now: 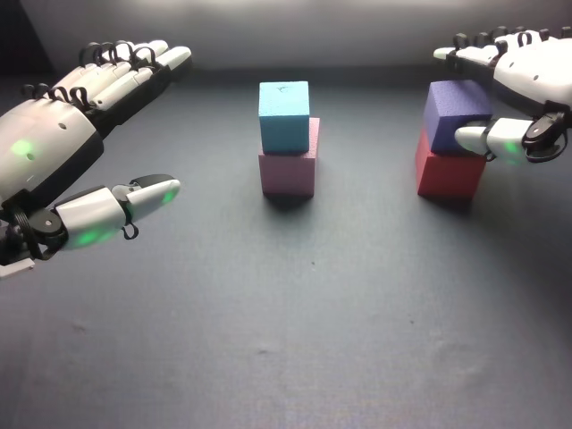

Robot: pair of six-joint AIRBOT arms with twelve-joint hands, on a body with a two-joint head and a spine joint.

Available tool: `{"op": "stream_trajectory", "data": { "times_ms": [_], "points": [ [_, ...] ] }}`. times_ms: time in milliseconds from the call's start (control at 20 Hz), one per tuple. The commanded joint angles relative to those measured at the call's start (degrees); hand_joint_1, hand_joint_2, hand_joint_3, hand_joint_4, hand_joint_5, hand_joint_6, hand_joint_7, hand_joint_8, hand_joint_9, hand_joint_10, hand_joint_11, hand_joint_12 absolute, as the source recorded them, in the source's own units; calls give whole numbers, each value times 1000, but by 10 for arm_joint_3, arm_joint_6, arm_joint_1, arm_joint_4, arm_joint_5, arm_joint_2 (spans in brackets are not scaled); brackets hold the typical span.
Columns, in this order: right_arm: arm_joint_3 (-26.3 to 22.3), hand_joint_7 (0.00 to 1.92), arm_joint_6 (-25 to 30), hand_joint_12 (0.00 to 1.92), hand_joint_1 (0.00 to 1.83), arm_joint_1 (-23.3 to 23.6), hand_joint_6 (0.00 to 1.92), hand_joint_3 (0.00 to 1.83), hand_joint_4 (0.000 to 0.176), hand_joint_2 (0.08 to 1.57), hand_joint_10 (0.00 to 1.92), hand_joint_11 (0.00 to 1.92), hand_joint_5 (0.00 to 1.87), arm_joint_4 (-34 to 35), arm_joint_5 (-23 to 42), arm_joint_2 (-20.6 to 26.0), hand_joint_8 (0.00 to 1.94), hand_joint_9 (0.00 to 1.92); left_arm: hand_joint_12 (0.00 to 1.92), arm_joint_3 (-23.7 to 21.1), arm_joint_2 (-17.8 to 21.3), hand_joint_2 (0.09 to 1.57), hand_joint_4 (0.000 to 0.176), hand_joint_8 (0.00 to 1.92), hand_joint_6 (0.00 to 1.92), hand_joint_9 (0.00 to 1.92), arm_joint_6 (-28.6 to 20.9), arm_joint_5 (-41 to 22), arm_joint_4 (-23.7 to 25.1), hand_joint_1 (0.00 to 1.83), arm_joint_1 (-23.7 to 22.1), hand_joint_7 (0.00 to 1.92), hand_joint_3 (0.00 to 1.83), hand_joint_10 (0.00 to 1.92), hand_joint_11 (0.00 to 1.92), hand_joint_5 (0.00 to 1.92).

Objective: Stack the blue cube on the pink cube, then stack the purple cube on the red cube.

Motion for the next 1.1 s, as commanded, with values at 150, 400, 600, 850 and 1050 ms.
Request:
{"op": "stream_trajectory", "data": {
  "times_ms": [150, 400, 600, 850, 1050],
  "points": [
    [-7, 1, -1, 1546, 689, 4, 1, 0, 37, 1294, 425, 0, 1, -8, 65, 5, 0, 0, 0, 2, 1, 1312, 38, 0, 2, 0, -3, -76, -9, 746, 1, 0, 0, 0, 0, 60],
    [-71, 0, -1, 770, 589, -21, 0, 1, 44, 1254, 7, 0, 0, -23, 135, 60, 0, 0, 0, -4, 4, 1289, 47, 0, 0, 0, -3, -90, -15, 811, 9, 0, 0, 0, 0, 41],
    [-167, 0, 8, 1, 461, -75, 0, 0, 59, 1244, 0, 0, 0, -63, 269, 134, 0, 0, 0, -18, 14, 1270, 76, 0, 0, 0, -2, -128, -31, 711, 34, 0, 0, 0, 0, 0],
    [-278, 0, 82, 0, 352, -247, 0, 1, 135, 1245, 0, 0, 0, -89, 534, 231, 0, 0, 0, -45, 33, 1309, 70, 0, 0, 0, 5, -218, -63, 419, 74, 0, 10, 0, 0, 0],
    [-313, 0, 117, 0, 378, -346, 0, 0, 128, 1238, 0, 0, 0, -72, 673, 259, 0, 0, 0, -58, 45, 1394, 79, 0, 0, 0, 14, -253, -65, 309, 81, 0, 19, 0, 0, 0]
  ]
}}
